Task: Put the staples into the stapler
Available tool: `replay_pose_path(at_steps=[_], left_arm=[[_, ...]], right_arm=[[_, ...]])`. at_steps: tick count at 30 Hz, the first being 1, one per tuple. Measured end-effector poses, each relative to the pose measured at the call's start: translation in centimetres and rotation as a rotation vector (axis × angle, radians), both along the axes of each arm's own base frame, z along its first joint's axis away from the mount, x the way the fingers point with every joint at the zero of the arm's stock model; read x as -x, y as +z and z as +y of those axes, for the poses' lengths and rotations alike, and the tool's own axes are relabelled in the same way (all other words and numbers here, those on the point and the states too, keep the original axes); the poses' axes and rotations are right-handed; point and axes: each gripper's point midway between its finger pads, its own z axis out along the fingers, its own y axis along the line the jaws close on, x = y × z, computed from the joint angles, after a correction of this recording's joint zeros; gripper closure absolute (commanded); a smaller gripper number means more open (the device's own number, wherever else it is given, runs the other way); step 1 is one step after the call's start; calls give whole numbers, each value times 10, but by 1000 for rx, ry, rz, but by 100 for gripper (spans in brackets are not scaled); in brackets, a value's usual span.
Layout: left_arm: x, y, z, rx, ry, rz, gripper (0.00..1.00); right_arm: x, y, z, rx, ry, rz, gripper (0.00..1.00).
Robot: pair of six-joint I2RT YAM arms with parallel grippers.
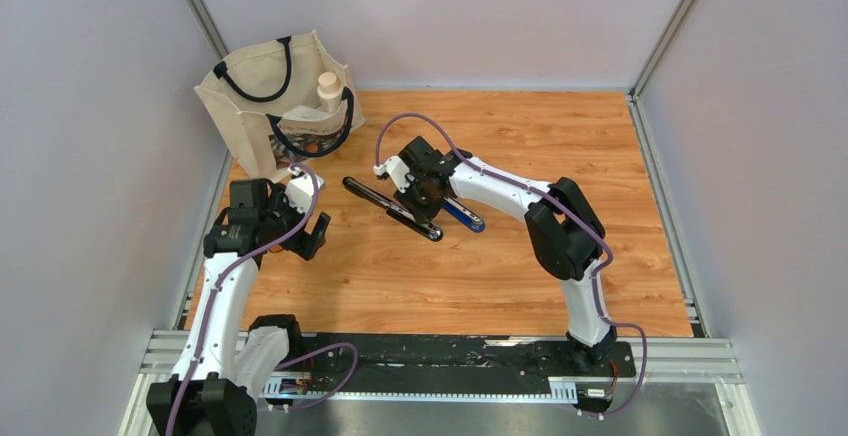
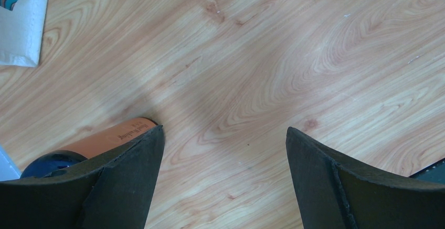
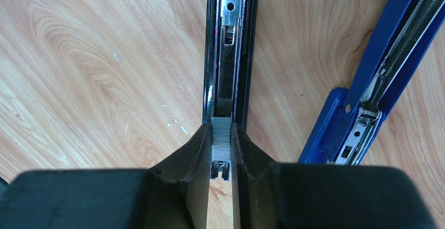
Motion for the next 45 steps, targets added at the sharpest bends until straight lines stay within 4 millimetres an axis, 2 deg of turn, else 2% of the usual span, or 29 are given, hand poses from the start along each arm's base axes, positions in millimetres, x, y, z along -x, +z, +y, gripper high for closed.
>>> replay_pose_path(at_steps=[20,29,45], left_arm=[[0,0,0,0,0,1,7],[0,0,0,0,0,1,6],[0,0,0,0,0,1,6]], right_arm=[[-2,0,-1,9,-39,-5,79],[-3,0,-2,15,-54,-11,73],[-5,-1,-4,28,-65,-23,68]])
